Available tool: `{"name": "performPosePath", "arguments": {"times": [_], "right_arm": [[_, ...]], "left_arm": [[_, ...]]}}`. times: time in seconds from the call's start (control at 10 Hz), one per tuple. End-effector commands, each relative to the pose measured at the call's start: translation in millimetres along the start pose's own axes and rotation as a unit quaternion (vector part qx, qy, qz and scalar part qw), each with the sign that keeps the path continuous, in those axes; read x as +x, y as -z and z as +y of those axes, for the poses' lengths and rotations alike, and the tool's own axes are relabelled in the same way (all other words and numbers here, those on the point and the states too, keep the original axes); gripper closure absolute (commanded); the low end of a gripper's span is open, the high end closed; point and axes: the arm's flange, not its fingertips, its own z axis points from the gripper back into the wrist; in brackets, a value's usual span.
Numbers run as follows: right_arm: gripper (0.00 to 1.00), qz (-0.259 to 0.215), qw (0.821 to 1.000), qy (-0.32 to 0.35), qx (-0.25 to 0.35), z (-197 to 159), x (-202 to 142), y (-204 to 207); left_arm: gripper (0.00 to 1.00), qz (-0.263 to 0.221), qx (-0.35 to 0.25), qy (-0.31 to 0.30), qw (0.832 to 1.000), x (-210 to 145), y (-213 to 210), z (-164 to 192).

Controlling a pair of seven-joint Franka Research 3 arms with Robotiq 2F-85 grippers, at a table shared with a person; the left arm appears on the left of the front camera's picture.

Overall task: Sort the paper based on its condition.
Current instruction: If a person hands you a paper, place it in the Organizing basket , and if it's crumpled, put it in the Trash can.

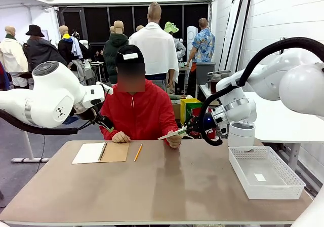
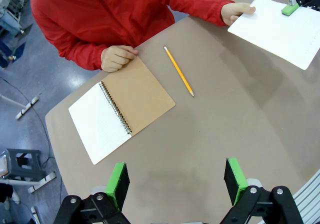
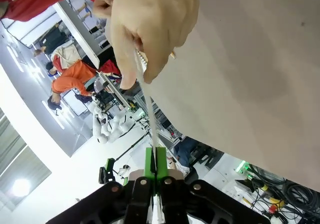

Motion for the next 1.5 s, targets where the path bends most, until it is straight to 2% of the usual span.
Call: {"name": "performPosePath", "arguments": {"times": [0.0,0.3,0.5,0.8,0.9,1.0,1.1,1.2,1.4], "right_arm": [[1.00,0.013,1.000,-0.017,0.006,5.4,-5.0,-12.9],[1.00,-0.011,0.997,-0.074,-0.017,7.5,-16.6,-53.0],[1.00,-0.045,0.988,-0.130,-0.062,2.4,-30.3,-87.6],[1.00,-0.104,0.965,-0.187,-0.150,-16.2,-47.9,-133.0],[1.00,-0.122,0.951,-0.213,-0.189,-26.5,-54.0,-144.9],[1.00,-0.136,0.947,-0.208,-0.201,-28.1,-51.4,-150.0],[1.00,-0.145,0.952,-0.188,-0.191,-20.1,-44.4,-147.5],[1.00,-0.112,0.955,-0.201,-0.188,-20.5,-50.2,-153.4],[1.00,-0.112,0.955,-0.201,-0.188,-20.5,-50.2,-153.4]], "left_arm": [[0.00,0.001,-0.001,0.002,1.000,-0.6,0.2,-0.2],[0.00,0.001,-0.001,0.002,1.000,-0.6,0.2,-0.2],[0.00,0.001,-0.001,0.002,1.000,-0.6,0.2,-0.2],[0.00,0.001,-0.001,0.002,1.000,-0.6,0.2,-0.2],[0.00,0.001,-0.001,0.002,1.000,-0.6,0.2,-0.2],[0.00,0.001,-0.001,0.002,1.000,-0.6,0.2,-0.2],[0.00,0.001,-0.001,0.002,1.000,-0.6,0.2,-0.2],[0.00,0.001,-0.001,0.002,1.000,-0.6,0.2,-0.2],[0.00,0.001,-0.001,0.002,1.000,-0.6,0.2,-0.2]]}}
